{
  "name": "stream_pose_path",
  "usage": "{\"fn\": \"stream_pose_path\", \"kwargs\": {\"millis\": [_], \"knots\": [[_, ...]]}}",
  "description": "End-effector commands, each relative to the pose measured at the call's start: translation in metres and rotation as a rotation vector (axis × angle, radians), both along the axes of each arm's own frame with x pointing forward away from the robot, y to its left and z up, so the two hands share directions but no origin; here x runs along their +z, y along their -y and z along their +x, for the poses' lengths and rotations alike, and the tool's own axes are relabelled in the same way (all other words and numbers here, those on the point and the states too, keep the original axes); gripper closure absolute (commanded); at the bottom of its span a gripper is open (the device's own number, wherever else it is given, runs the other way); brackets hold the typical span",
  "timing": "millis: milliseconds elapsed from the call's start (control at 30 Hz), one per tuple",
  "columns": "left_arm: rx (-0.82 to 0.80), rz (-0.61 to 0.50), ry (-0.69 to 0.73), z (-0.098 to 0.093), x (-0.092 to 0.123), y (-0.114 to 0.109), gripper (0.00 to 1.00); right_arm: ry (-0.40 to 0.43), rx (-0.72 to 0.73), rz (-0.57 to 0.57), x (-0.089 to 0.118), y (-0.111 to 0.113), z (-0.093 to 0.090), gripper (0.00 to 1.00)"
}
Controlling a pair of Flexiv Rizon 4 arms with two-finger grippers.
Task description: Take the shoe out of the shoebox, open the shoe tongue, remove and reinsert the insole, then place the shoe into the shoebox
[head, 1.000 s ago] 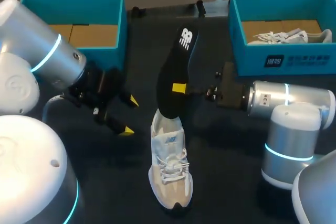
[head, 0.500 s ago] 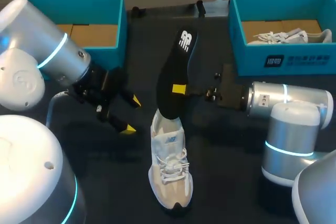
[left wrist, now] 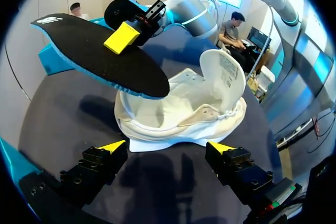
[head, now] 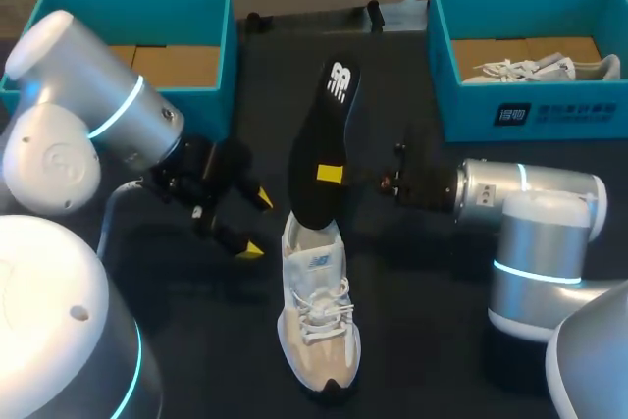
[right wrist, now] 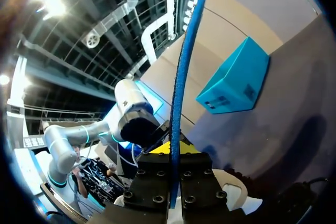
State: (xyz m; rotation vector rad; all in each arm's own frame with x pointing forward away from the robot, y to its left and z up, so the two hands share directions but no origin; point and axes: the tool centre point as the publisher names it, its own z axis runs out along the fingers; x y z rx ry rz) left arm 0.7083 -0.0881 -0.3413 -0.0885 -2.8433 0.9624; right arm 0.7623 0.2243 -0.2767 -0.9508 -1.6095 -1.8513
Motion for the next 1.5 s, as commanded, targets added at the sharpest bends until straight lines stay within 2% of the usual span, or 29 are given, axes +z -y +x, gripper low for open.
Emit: {"fn": "stream_pose_path", "kwargs": {"millis": [33, 400, 633, 1000, 1500], "knots": [[-0.001, 0.003, 0.0, 0.001, -0.001, 0.001, 0.0, -0.002, 0.001, -0.004, 0.0, -0.002, 0.0, 1.0], [0.035, 0.036, 0.026, -0.004, -0.015, 0.012, 0.0, 0.004, 0.024, -0.027, -0.007, -0.009, 0.002, 1.0], [0.076, 0.044, 0.036, -0.005, -0.012, 0.01, 0.0, 0.074, 0.04, -0.036, -0.008, -0.005, -0.005, 1.0], [0.076, 0.044, 0.036, -0.005, -0.012, 0.01, 0.0, 0.074, 0.04, -0.036, -0.008, -0.005, -0.005, 1.0], [0.101, 0.045, 0.034, -0.005, -0.018, 0.011, 0.0, 0.108, 0.061, -0.034, -0.009, -0.017, -0.008, 1.0]]}}
